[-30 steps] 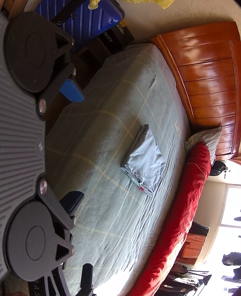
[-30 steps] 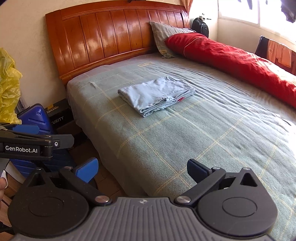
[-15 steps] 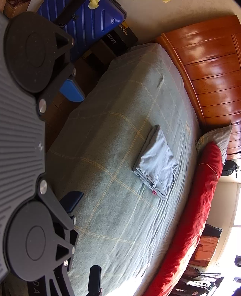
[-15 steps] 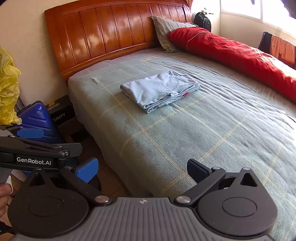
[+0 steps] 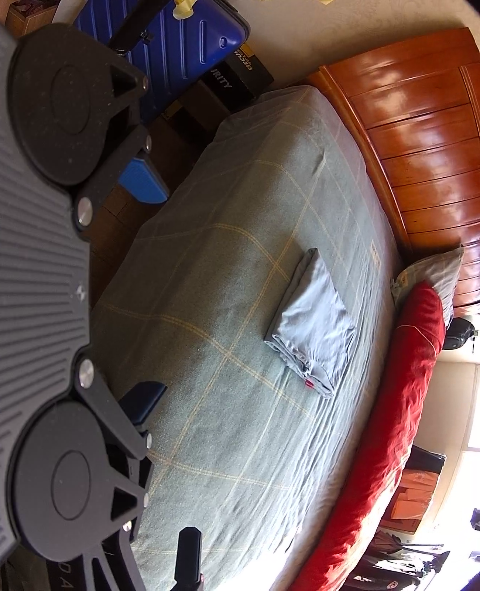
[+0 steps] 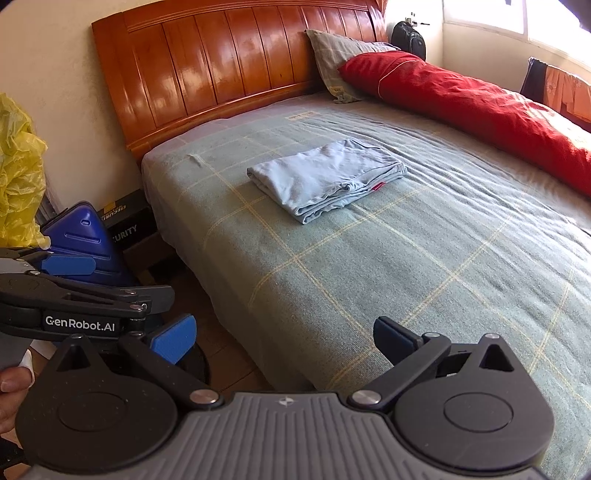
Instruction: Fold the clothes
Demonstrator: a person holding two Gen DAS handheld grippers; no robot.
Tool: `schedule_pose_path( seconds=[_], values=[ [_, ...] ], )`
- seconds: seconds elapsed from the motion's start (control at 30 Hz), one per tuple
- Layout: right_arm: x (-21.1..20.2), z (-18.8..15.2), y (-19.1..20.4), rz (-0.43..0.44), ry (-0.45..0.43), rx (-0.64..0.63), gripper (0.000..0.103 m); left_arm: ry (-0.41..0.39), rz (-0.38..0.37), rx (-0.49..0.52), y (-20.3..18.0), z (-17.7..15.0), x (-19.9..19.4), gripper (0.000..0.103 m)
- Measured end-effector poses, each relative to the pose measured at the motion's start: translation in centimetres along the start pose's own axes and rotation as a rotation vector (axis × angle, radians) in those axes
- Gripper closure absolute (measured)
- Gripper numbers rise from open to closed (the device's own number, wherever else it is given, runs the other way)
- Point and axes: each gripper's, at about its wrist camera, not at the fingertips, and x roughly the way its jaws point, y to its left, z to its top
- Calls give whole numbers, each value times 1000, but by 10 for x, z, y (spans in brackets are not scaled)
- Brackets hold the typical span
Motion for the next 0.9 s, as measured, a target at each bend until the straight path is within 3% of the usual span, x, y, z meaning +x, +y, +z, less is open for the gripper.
schedule_pose_path(
  seconds=[0.9],
  values=[
    [0, 0, -1, 4, 2, 2, 0, 7, 3, -3, -1, 1, -1, 1]
  ],
)
